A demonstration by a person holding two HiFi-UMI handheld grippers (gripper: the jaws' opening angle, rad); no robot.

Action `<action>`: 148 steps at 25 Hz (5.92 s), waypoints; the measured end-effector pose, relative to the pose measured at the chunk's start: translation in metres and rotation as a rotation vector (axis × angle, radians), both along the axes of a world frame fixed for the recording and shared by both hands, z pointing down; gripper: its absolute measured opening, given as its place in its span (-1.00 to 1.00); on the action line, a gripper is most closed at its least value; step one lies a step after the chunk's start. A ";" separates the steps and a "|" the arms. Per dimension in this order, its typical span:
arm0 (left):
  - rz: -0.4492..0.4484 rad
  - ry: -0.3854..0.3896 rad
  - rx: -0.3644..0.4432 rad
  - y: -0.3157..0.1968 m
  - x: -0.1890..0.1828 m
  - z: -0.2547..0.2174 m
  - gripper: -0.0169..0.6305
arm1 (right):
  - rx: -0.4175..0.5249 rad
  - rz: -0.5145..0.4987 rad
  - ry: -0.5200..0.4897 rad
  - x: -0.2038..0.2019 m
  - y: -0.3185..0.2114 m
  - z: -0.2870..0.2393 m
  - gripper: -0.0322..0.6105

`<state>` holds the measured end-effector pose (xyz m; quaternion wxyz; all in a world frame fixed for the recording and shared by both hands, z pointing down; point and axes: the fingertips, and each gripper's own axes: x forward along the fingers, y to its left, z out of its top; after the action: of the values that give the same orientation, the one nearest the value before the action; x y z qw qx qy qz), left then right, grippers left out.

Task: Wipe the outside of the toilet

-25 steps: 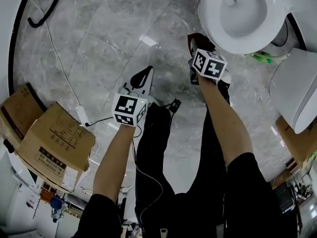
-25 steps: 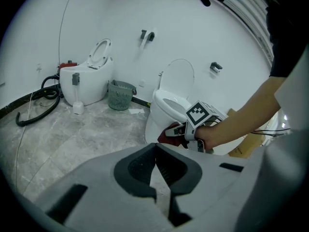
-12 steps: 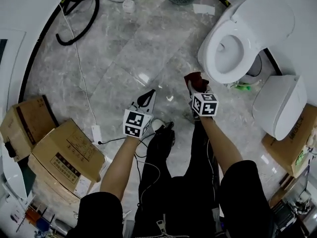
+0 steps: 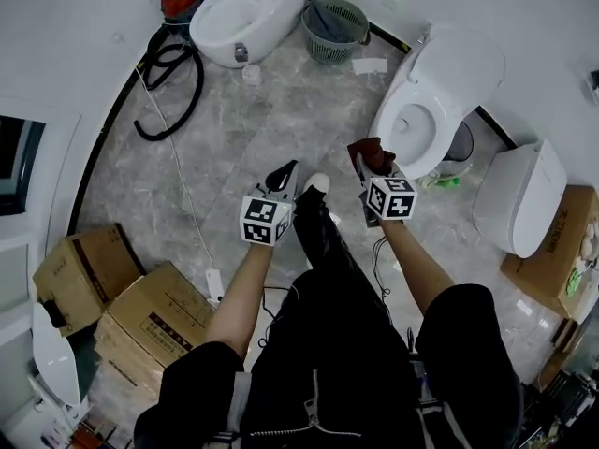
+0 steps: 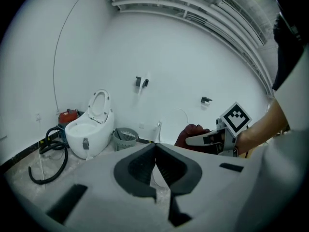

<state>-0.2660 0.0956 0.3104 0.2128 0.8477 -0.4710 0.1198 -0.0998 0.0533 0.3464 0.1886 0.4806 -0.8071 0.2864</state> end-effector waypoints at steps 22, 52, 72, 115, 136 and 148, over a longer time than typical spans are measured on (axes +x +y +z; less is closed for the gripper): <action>0.434 -0.012 0.077 -0.283 0.068 -0.091 -0.92 | 0.046 0.423 -0.060 0.030 -0.202 -0.072 -0.63; 1.133 -0.091 -0.051 -0.462 0.160 0.197 -0.92 | -0.230 1.124 -0.130 0.101 -0.344 0.242 -0.63; 1.166 -0.094 -0.131 -0.502 0.139 0.367 -0.92 | -0.234 1.220 -0.108 0.169 -0.405 0.434 -0.67; 1.316 -0.124 -0.125 -0.382 0.200 0.379 -0.92 | -0.290 1.521 -0.254 0.145 -0.212 0.462 -0.65; 1.460 -0.147 -0.150 -0.262 0.231 0.383 -0.92 | -0.436 1.699 -0.204 0.165 -0.006 0.477 -0.66; 1.438 -0.127 -0.137 -0.285 0.229 0.381 -0.92 | -0.451 1.708 -0.179 0.170 0.011 0.472 -0.65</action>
<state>-0.0370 -0.1891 0.6918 0.1064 0.9239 0.2002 0.3083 0.0700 0.0641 0.8183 -0.0632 0.8460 -0.1090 0.5181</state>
